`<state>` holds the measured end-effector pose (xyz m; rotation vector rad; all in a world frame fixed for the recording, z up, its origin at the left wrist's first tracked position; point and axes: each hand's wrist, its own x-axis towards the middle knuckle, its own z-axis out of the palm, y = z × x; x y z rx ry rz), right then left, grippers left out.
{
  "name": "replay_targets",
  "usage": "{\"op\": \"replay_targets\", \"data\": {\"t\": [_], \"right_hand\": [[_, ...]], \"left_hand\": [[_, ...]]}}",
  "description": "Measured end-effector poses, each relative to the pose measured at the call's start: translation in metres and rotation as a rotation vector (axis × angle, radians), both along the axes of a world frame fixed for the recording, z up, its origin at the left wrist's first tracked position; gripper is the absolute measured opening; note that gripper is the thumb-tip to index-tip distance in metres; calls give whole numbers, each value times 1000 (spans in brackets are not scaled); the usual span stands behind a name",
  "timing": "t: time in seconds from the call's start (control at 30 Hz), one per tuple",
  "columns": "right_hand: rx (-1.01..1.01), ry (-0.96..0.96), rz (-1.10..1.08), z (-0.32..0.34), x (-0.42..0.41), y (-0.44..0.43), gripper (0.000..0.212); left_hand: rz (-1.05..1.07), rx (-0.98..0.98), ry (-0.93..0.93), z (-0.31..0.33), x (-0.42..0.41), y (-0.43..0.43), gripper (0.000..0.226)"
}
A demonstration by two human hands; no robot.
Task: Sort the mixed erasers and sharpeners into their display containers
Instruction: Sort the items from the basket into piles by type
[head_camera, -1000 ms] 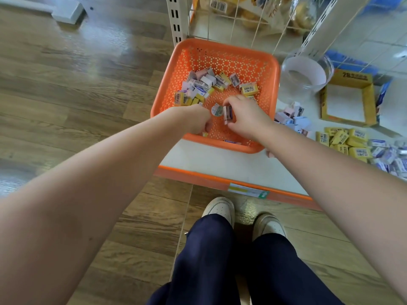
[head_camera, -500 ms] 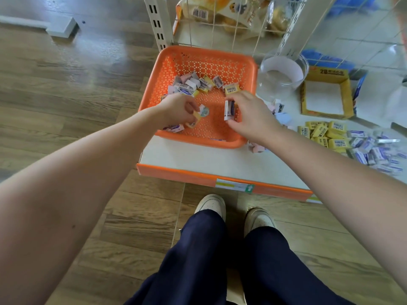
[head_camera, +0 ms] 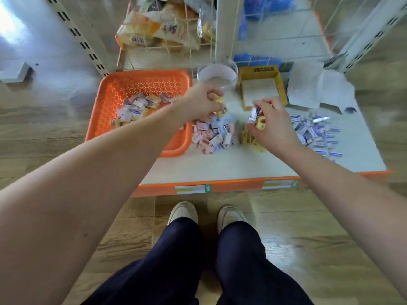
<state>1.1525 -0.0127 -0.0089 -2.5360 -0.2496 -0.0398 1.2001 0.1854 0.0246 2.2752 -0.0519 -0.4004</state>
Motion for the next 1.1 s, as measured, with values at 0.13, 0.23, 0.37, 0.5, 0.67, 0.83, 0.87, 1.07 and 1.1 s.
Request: {"op": "replay_targets", "data": {"t": [0.13, 0.23, 0.37, 0.5, 0.67, 0.83, 0.87, 1.07, 1.1], "right_hand": [[16, 14, -181, -12, -13, -62, 49], [-25, 59, -302, -28, -25, -98, 49], [-42, 131, -454, -40, -34, -131, 50], [-77, 177, -540, -45, -29, -142, 52], [-158, 200, -636, -51, -16, -139, 58], [-301, 69, -550, -48, -20, -119, 56], [-308, 53, -512, -45, -20, -112, 52], [-248, -43, -280, -26, -14, -48, 43], [-223, -53, -239, -23, -11, -35, 41]], "left_hand": [[-206, 113, 106, -13, 5, -51, 24], [-198, 68, 183, -26, 9, -85, 16], [-56, -11, 205, -50, 9, -123, 19], [40, -55, 174, -76, 4, -128, 11], [40, -16, 134, -79, -2, -115, 16], [1, 31, 92, -69, 0, -106, 8], [0, 37, 61, -65, 1, -101, 9], [72, 46, -186, -35, 4, -45, 17], [99, 52, -218, -31, 3, -31, 18]]}}
